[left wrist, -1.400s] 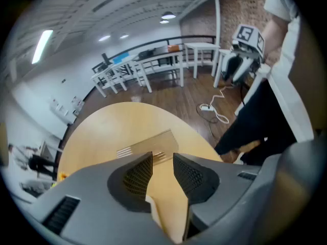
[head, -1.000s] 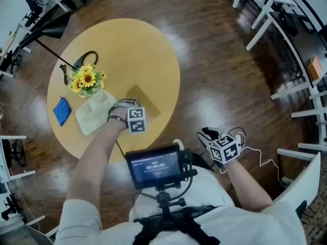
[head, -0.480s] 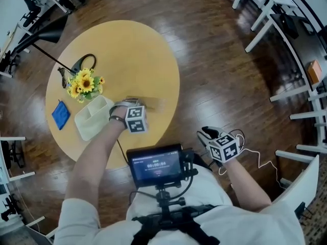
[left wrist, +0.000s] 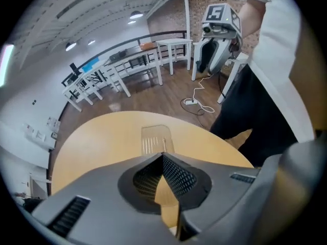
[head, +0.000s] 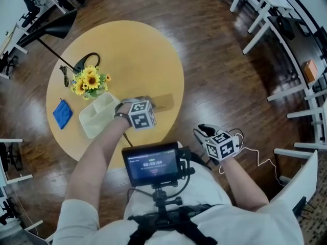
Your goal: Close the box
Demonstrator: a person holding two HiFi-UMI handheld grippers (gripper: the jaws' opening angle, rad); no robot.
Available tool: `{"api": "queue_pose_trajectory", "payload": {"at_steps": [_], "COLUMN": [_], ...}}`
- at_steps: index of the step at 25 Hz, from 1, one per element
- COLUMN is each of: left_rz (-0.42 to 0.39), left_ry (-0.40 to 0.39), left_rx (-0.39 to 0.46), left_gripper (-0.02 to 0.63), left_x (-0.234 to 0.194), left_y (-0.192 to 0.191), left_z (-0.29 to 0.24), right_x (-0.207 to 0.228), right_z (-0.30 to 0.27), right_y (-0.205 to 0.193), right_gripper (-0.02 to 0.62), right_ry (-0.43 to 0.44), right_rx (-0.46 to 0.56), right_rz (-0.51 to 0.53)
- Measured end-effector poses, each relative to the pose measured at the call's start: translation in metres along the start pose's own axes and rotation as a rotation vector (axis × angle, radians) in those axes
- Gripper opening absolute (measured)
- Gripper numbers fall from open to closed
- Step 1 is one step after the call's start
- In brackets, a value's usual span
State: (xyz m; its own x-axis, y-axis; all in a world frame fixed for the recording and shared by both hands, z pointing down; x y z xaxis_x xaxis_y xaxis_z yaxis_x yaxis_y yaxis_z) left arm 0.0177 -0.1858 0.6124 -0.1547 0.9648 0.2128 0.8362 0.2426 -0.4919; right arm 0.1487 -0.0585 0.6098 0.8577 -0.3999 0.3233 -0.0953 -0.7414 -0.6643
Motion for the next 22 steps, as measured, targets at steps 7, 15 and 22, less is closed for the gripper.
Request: {"api": "queue_pose_trajectory", "payload": {"at_steps": [7,15,22], "left_rz": [0.103,0.178,0.243], "left_ry": [-0.092,-0.118,-0.052], "left_rx": [-0.098,-0.104,-0.019], "left_gripper": [0.103,0.004,0.003], "left_x": [0.008,0.007,-0.013], "left_y": [-0.026,-0.040,0.007], "left_z": [-0.039,-0.061,-0.033], "right_x": [-0.006,0.013,0.019], "right_z": [0.010,0.021,0.026], "right_y": [-0.025,-0.039,-0.039], "right_gripper": [0.117,0.117,0.117], "right_ry": [-0.026,-0.063,-0.050], "right_rx": [-0.026,-0.012,0.000], "right_rz": [-0.062,-0.115,-0.104]}}
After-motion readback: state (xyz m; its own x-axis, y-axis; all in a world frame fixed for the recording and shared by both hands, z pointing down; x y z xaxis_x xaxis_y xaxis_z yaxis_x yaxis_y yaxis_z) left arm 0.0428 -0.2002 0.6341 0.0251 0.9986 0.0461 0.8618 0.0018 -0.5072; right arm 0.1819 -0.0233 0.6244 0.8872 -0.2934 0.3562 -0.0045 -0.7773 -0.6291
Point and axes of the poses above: the fingertips, and each gripper's own axes: z backward along the fingers, x to its right, y out of its top, the point moved 1 cm from there along z, backward along the fingers, and after that the axes turned 4 degrees about x, right-handed, at the moved point
